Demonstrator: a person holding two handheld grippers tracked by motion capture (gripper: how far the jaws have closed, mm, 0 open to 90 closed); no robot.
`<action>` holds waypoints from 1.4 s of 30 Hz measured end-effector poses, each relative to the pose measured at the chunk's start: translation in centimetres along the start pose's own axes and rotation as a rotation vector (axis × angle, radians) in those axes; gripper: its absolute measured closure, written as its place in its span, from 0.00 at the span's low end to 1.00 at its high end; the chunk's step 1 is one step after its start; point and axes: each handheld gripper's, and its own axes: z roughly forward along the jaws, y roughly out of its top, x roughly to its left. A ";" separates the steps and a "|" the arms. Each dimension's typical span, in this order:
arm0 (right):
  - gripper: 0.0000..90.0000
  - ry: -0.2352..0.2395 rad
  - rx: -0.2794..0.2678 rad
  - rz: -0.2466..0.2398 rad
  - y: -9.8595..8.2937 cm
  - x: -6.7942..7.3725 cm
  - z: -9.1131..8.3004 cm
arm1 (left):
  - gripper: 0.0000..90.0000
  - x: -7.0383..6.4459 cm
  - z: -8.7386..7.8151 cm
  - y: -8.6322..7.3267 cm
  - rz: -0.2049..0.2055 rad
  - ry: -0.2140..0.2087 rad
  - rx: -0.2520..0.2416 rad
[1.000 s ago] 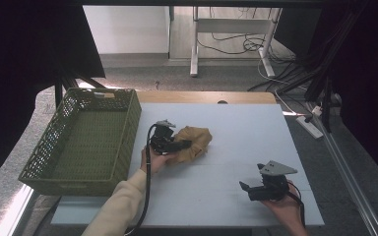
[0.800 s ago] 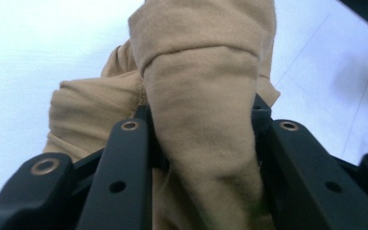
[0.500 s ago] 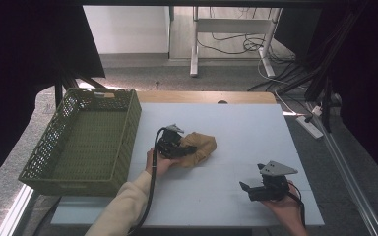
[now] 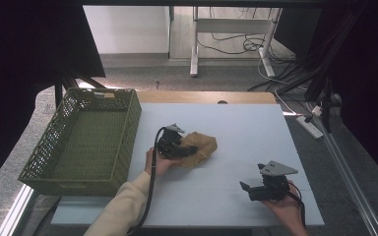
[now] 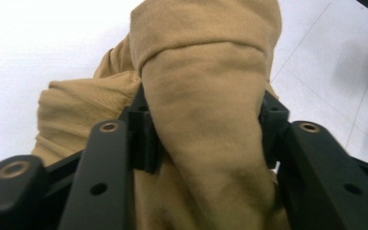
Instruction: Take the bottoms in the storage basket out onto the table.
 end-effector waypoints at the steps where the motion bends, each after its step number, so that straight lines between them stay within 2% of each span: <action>1: 0.07 0.000 0.000 0.002 0.0 0.0 0.0 | 0.48 -0.2 -0.3 0.1 0.009 0.004 -0.013; 4: 0.07 0.001 0.002 0.000 0.0 0.0 0.0 | 0.35 -0.7 -1.0 0.3 0.017 0.024 -0.041; 6: 0.07 0.001 0.002 -0.001 0.0 0.0 0.0 | 0.30 -0.9 -1.3 0.3 0.021 0.030 -0.049; 10: 0.07 0.000 0.003 0.000 0.0 0.0 0.0 | 0.22 -1.3 -2.8 0.4 0.016 0.057 -0.113; 15: 0.07 -0.001 0.004 0.001 0.0 0.0 0.0 | 0.23 -1.7 -4.1 0.3 0.029 0.055 -0.129; 19: 0.07 -0.001 0.003 -0.001 0.0 0.1 0.0 | 0.21 -2.3 -5.8 0.0 0.056 0.052 -0.108; 22: 0.07 -0.002 0.002 -0.002 0.0 0.1 0.0 | 0.21 -2.5 -6.5 -0.2 0.057 0.056 -0.112; 28: 0.07 -0.002 0.001 -0.003 0.0 0.1 0.0 | 0.21 -2.5 -9.3 -1.2 0.049 0.069 -0.142; 29: 0.07 -0.003 0.003 -0.004 0.0 0.1 0.0 | 0.21 -2.5 -10.2 -1.6 0.042 0.074 -0.152; 31: 0.08 -0.003 0.002 -0.004 0.0 0.1 0.0 | 0.21 -2.5 -10.6 -1.9 0.040 0.077 -0.157; 33: 0.07 -0.004 0.004 -0.003 0.0 0.1 0.0 | 0.21 -2.5 -11.8 -2.6 0.032 0.086 -0.167; 42: 0.07 -0.005 0.004 -0.001 0.0 0.1 0.0 | 0.22 -2.3 -14.6 -5.0 0.005 0.105 -0.195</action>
